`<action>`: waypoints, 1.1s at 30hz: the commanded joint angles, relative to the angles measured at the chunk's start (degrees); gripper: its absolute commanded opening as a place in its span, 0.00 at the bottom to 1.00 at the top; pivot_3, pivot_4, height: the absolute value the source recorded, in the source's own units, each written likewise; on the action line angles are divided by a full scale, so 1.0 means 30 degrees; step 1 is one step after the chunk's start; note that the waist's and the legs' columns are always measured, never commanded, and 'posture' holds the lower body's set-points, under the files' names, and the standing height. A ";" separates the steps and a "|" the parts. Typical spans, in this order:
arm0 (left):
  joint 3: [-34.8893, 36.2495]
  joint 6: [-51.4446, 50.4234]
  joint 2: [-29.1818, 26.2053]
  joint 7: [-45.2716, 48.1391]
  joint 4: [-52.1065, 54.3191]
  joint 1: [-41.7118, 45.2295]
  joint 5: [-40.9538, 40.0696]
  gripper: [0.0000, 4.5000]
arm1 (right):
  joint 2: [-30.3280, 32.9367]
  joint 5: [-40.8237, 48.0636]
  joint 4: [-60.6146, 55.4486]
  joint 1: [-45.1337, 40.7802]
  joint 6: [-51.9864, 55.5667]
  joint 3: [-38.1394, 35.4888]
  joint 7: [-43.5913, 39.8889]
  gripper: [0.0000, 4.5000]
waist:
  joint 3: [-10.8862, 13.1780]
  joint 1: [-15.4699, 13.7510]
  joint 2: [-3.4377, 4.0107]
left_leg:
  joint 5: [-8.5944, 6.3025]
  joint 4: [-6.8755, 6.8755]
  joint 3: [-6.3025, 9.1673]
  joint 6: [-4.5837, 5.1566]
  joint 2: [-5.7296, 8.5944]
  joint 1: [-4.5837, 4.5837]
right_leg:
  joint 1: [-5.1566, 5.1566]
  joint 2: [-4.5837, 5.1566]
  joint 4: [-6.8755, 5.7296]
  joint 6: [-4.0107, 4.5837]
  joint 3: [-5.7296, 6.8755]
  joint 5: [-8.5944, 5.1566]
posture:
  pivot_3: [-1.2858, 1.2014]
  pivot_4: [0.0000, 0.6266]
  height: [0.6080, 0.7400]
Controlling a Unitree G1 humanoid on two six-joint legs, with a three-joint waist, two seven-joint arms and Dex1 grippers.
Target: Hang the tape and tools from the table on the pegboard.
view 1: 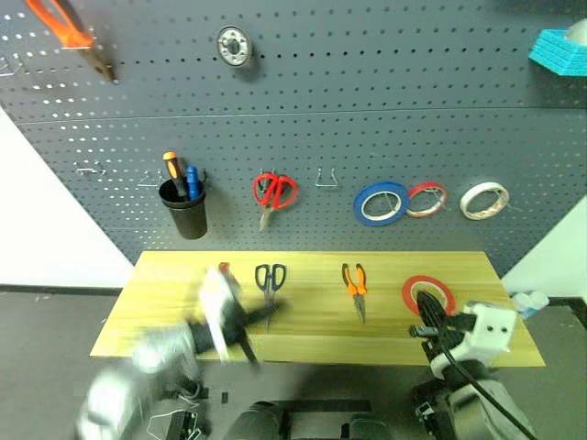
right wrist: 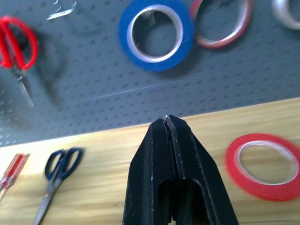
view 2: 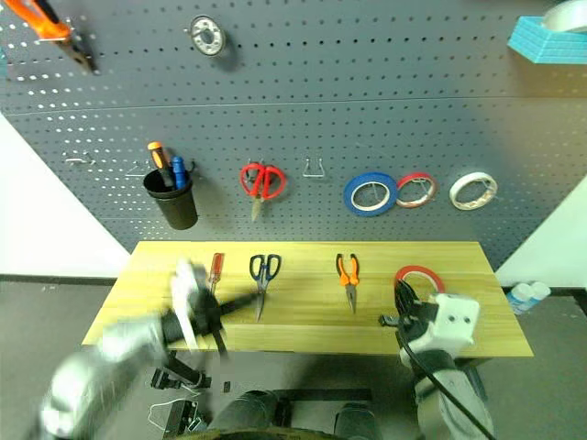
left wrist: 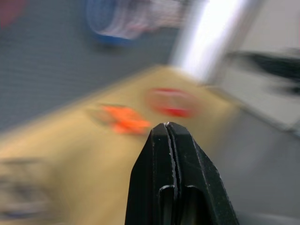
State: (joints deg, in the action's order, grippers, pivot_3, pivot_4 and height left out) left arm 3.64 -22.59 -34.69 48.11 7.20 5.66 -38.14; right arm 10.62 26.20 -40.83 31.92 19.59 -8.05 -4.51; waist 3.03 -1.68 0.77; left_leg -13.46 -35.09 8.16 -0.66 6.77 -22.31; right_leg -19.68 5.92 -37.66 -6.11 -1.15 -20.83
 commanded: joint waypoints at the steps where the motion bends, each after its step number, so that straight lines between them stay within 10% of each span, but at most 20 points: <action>1: -0.0247 0.0877 0.0747 0.1939 -0.2172 0.1167 0.0128 0.00 | 0.0595 0.0320 0.0161 -0.0958 0.0654 -0.0845 -0.0246 0.00 | -0.0027 0.0332 0.0014 | 0.0018 0.0001 -0.0013 0.0029 0.0006 0.0003 | 0.0001 -0.0004 0.0012 -0.0007 -0.0036 -0.0004 | 0.50 0.03 1.00; 26: -0.1818 0.2413 0.1694 0.5866 -0.6315 0.3724 0.4001 0.00 | 0.2180 -0.1048 0.1486 -0.3373 0.2420 -0.1007 -0.1567 0.00 | -0.0129 0.0863 -0.0289 | 0.0031 -0.0047 -0.0036 -0.0046 0.0009 -0.0016 | -0.0185 -0.0103 -0.0157 -0.0198 -0.0331 0.0124 | 0.49 0.00 1.00; 33: -0.1903 0.2640 0.2144 0.6006 -0.7110 0.4460 0.4706 0.41 | 0.3319 -0.1536 0.2893 -0.4153 0.2498 -0.0972 -0.2773 0.27 | -0.0169 0.0839 -0.0352 | 0.0032 -0.0059 -0.0039 -0.0046 0.0009 -0.0016 | -0.0187 -0.0110 -0.0170 -0.0210 -0.0340 0.0136 | 0.49 0.00 1.00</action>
State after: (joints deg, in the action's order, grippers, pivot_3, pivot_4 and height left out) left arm -2.12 -15.82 -28.04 65.49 -14.62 17.90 -24.27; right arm 19.75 21.98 -31.77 19.93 27.26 -10.55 -11.89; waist 2.53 0.84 -0.29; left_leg -13.36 -35.27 8.05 -0.80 6.79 -22.35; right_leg -20.24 5.59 -38.17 -6.75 -2.17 -20.42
